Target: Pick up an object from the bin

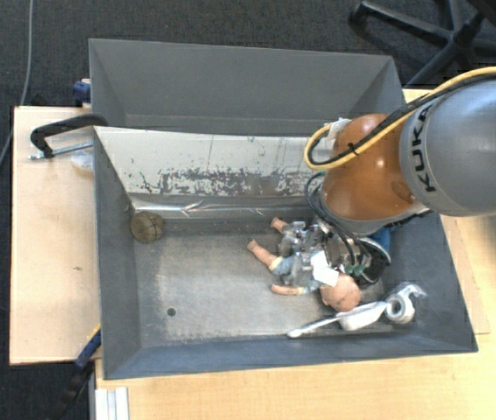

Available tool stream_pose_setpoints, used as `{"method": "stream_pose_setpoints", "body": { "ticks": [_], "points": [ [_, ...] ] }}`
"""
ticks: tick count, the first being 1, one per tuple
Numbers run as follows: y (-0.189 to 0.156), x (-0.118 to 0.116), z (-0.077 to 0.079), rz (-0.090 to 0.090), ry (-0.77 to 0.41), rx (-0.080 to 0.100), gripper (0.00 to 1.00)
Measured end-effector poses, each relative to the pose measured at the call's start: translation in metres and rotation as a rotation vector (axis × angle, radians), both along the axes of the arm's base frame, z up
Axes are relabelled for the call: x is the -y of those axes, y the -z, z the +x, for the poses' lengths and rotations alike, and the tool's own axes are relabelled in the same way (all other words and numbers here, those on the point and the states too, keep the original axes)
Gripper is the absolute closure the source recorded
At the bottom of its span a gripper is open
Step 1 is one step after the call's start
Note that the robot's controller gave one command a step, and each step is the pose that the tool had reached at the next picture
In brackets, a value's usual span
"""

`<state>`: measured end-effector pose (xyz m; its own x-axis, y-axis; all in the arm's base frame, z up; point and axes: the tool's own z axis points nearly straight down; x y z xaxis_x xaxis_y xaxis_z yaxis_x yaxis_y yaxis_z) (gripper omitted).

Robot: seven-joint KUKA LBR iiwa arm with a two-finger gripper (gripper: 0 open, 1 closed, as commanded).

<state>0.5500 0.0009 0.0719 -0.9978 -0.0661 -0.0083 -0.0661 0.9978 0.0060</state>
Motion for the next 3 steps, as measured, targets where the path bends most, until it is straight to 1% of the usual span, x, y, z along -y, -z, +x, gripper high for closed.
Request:
{"method": "stream_pose_setpoints", "body": {
  "ticks": [2, 3],
  "points": [
    [0.000, 0.000, 0.000, 0.000, 0.000, 0.000, 1.00],
    [-0.184, 0.019, 0.020, 0.000, -0.017, 0.015, 1.00]
  ]
}}
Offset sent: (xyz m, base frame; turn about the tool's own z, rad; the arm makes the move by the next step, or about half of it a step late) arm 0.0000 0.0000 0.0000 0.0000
